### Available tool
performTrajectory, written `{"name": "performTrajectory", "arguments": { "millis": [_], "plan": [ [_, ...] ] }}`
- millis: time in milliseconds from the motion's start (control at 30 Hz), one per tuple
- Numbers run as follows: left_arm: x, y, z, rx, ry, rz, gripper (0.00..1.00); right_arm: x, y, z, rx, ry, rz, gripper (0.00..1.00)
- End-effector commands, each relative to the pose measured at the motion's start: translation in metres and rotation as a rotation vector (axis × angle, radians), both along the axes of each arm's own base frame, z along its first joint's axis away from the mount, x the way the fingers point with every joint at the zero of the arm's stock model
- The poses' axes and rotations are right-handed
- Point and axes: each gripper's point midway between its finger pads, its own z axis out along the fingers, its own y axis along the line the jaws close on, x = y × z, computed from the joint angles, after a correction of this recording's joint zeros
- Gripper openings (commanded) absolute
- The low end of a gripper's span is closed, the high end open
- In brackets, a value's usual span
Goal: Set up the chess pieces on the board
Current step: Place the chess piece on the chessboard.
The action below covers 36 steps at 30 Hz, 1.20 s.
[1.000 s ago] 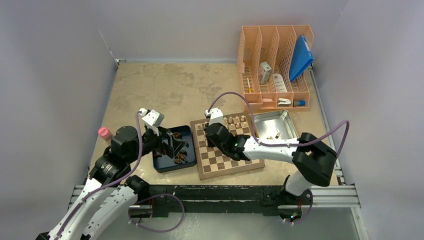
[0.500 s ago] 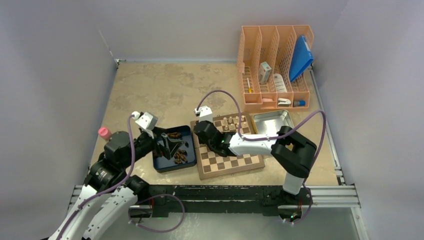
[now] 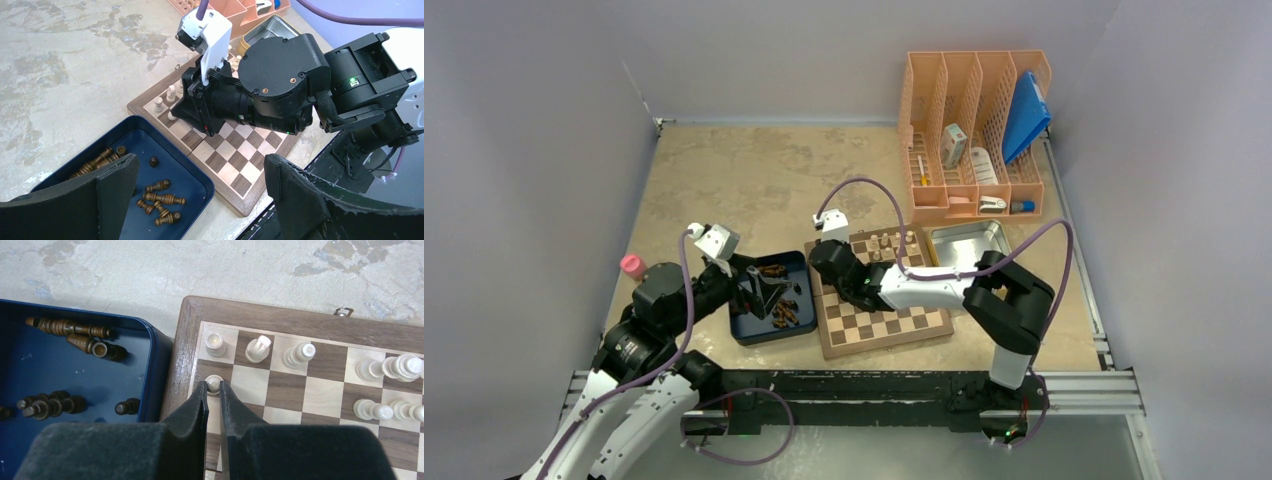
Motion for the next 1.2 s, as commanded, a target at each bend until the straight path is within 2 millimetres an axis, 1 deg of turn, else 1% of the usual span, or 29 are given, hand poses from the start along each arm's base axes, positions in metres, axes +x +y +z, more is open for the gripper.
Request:
{"name": "performTrajectory", "arguments": {
  "millis": [0, 333, 467, 567, 700, 900, 1033, 1167],
  "plan": [
    [0.003, -0.002, 0.009, -0.02, -0.027, 0.005, 0.96, 0.01, 0.008, 0.016, 0.014, -0.044, -0.022, 0.12],
    [0.003, -0.002, 0.008, -0.018, -0.025, 0.0, 0.96, 0.01, 0.01, 0.01, -0.001, -0.035, -0.02, 0.15],
    [0.004, -0.002, 0.008, -0.017, -0.024, 0.003, 0.96, 0.01, 0.01, 0.004, -0.016, -0.027, -0.018, 0.16],
    [0.004, -0.003, 0.008, -0.016, -0.022, 0.001, 0.96, 0.011, 0.007, 0.001, -0.033, -0.025, -0.031, 0.17],
    [0.004, -0.003, 0.007, -0.015, -0.021, 0.001, 0.96, 0.011, 0.005, 0.003, -0.036, -0.027, -0.034, 0.23],
    [0.005, -0.004, 0.007, -0.014, -0.02, -0.001, 0.96, 0.012, 0.009, 0.011, -0.028, -0.034, -0.03, 0.38],
    [0.005, -0.004, 0.006, -0.013, -0.016, -0.002, 0.96, 0.011, 0.013, 0.014, -0.006, -0.028, -0.02, 0.41],
    [0.006, -0.005, 0.004, -0.01, -0.01, -0.005, 0.96, 0.009, 0.012, 0.023, 0.014, -0.028, -0.018, 0.42]
  ]
}}
